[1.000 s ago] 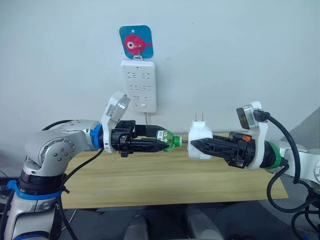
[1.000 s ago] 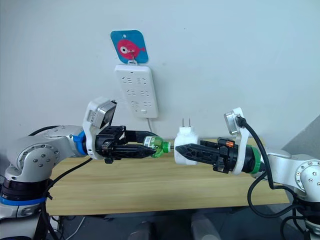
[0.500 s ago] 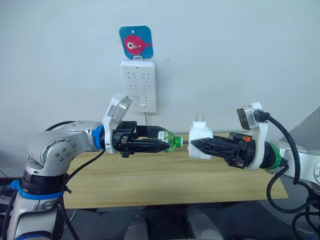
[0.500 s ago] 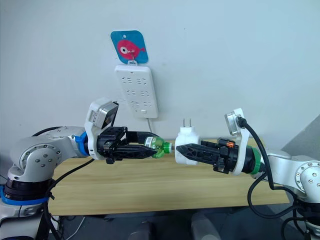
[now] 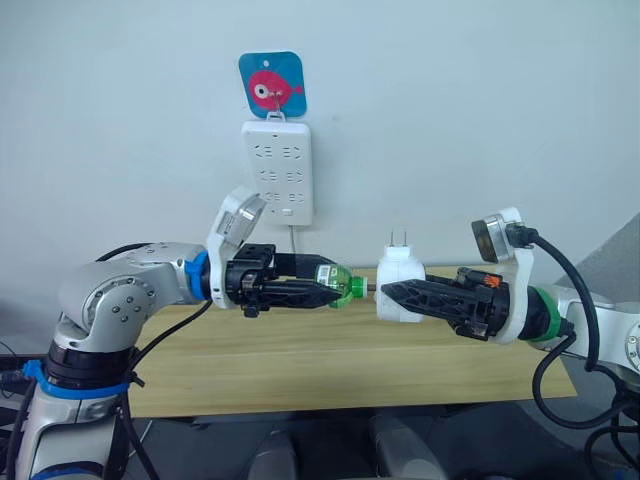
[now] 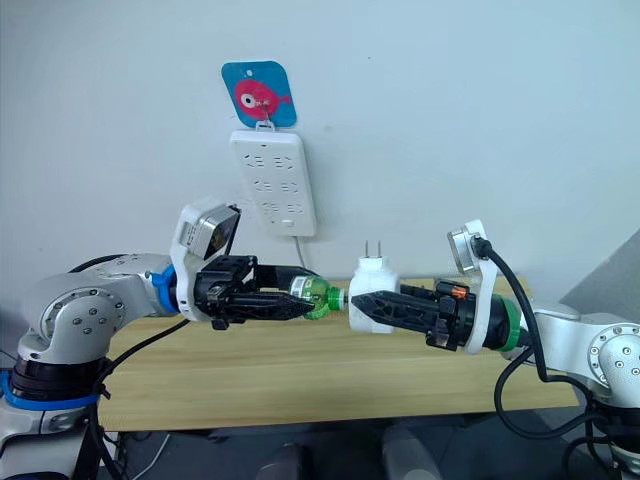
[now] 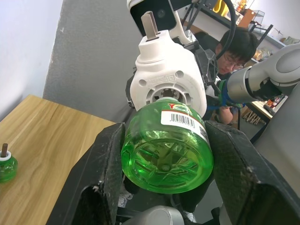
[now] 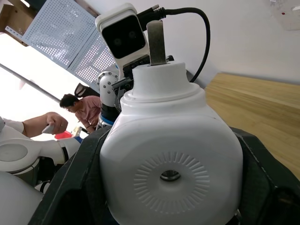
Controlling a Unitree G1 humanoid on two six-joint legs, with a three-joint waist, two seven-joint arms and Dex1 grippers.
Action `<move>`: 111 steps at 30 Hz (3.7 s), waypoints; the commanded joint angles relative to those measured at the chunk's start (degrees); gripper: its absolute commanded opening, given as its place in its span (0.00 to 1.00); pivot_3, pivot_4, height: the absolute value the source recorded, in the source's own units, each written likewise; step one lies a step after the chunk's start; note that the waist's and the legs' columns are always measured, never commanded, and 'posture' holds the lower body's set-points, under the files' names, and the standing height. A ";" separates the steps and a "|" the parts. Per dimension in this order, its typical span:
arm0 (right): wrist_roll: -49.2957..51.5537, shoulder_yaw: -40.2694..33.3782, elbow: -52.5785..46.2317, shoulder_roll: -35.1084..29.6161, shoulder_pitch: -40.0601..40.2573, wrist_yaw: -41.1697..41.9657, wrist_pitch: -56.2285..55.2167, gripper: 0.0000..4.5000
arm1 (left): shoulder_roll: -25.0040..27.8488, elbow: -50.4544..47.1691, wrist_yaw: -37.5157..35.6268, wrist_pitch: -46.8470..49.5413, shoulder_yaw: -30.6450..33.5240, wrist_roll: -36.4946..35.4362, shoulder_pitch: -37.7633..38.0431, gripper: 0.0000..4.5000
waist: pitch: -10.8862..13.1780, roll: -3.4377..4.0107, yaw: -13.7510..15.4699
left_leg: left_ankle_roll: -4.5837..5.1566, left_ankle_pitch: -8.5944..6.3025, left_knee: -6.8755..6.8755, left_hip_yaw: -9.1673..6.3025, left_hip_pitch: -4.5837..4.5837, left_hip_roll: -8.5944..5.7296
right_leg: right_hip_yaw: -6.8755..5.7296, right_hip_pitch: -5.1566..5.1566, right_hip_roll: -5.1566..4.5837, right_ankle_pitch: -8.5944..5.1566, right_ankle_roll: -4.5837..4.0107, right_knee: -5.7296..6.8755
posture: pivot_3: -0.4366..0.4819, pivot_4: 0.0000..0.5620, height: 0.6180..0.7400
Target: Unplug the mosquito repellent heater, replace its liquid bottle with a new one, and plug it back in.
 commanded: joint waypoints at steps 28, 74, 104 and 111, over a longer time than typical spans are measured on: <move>0.93 2.08 -1.98 0.27 -2.58 -2.08 -2.66 0.68 | -3.24 -1.01 0.08 -0.73 -1.23 0.66 -2.02 0.52 | -0.33 0.04 -0.05 | 0.00 0.00 0.03 0.00 0.02 0.00 | 0.01 0.04 0.00 0.00 0.00 0.01 | 0.33 0.13 0.87; -14.31 0.76 -10.99 -11.57 -0.24 13.58 4.78 0.96 | -17.55 2.73 13.63 -5.84 0.74 2.69 -1.13 0.52 | -0.40 0.05 0.06 | 0.01 0.00 0.06 -0.02 0.04 -0.01 | 0.00 0.07 0.01 0.00 0.01 0.01 | 0.30 0.14 0.87; -45.91 0.59 -7.49 -1.16 -2.46 29.74 0.64 0.00 | -12.20 2.90 7.95 1.34 -0.03 -1.27 -1.60 0.52 | -0.96 0.06 -1.74 | 0.00 0.01 0.17 -0.02 0.14 -0.02 | 0.05 0.19 0.03 0.01 0.03 0.04 | 0.26 0.10 0.87; -36.78 -2.52 -9.23 -1.64 -2.66 25.21 3.10 0.00 | -11.91 3.60 6.70 -3.35 -2.11 4.92 -1.04 0.52 | -1.30 0.07 -1.81 | 0.01 0.00 0.20 -0.01 0.15 -0.03 | 0.05 0.20 0.04 0.01 0.03 0.04 | 0.25 0.11 0.87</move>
